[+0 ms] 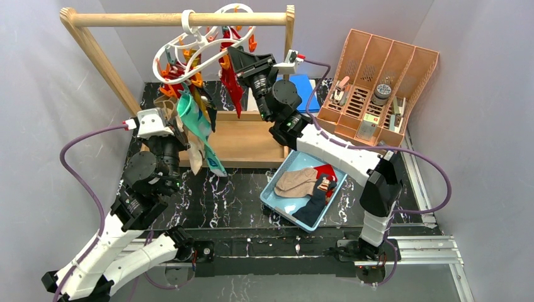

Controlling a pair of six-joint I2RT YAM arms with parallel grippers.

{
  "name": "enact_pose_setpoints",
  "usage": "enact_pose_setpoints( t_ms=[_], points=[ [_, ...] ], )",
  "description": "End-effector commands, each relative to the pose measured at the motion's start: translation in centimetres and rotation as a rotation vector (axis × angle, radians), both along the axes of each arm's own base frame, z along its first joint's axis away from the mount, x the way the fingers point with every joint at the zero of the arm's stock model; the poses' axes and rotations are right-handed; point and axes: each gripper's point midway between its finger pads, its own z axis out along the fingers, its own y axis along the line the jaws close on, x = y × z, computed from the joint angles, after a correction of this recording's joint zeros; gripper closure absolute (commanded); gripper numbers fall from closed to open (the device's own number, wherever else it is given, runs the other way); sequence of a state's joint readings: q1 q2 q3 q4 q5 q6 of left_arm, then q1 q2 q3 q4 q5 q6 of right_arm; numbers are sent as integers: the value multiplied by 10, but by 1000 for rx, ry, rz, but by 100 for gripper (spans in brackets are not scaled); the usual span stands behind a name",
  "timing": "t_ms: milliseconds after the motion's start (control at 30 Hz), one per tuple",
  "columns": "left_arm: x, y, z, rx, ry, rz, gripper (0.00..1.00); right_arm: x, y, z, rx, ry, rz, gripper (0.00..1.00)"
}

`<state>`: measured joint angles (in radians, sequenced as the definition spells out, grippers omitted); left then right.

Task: Clip the socks to the hanger
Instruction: Place the sock in the bin.

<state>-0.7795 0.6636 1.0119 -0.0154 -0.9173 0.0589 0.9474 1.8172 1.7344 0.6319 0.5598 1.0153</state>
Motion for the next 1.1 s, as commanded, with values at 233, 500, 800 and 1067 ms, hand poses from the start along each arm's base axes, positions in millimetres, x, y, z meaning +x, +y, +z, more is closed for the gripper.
enact_pose_setpoints(
  t_ms=[233,500,800,1067],
  points=[
    [-26,30,19,-65,-21,36,100,-49,36,-1,40,0,96,99],
    [-35,40,24,-59,-29,38,100,-62,57,-5,66,-1,111,99],
    [-35,40,23,-44,-32,34,100,-91,60,4,-26,-100,99,87],
    [-31,34,18,-46,-31,24,100,-108,13,5,-175,-17,94,37]
  ],
)
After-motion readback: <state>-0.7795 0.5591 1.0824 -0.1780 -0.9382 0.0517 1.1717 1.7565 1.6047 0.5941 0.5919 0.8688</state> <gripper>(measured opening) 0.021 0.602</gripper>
